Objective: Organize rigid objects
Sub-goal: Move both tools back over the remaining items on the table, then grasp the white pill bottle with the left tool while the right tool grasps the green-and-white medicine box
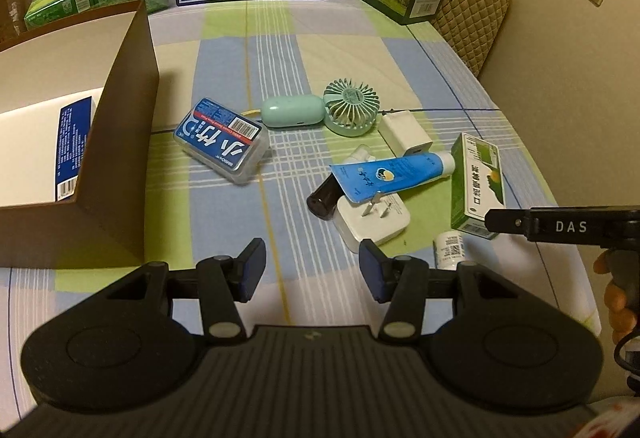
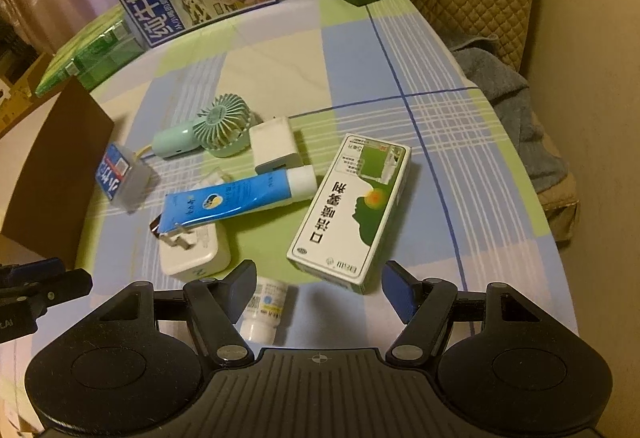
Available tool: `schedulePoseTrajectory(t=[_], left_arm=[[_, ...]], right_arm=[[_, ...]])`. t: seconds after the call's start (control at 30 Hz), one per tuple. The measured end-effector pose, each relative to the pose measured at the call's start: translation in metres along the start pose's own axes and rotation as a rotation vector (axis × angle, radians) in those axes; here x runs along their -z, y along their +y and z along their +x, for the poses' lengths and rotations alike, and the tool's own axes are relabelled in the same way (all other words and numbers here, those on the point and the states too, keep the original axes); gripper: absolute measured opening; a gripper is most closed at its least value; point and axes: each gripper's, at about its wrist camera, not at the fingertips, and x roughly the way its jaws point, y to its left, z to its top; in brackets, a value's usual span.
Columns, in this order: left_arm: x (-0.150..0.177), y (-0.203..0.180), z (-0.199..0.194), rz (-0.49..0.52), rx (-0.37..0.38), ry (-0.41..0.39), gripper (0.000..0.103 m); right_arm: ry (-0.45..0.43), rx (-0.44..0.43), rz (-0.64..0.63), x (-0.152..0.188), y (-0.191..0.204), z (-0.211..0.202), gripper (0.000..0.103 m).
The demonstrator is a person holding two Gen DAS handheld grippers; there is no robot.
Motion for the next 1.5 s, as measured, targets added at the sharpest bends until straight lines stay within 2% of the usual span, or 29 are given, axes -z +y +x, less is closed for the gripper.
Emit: schedulePoseTrajectory(t=[0.57,0.73,0.77,0.93,1.27,1.5], left_arm=[[-0.018,0.012,0.031,-0.038,-0.027,0.042,0.047],[-0.02,0.013,0.035,-0.038,-0.024,0.052,0.047],[-0.02,0.012,0.036,-0.034,-0.019,0.055,0.047],[-0.016,0.0,0.042,0.001,0.027,0.076,0.047],[-0.003,-0.056,0.055,0.139,0.169,0.123,0.041],[0.004,-0.087,0.071,0.178,0.217,0.155,0.038]], right_arm=[[0.037,0.089,0.059,-0.028,-0.012,0.055,0.066],[0.04,0.098,0.016,-0.032,-0.016,0.062,0.064],[0.035,0.095,0.001,-0.032,-0.017,0.061,0.061],[0.026,0.075,-0.052,-0.021,-0.029,0.051,0.055],[0.047,0.042,-0.05,0.008,-0.051,0.026,0.055],[0.059,0.014,-0.037,0.022,-0.063,0.015,0.055]])
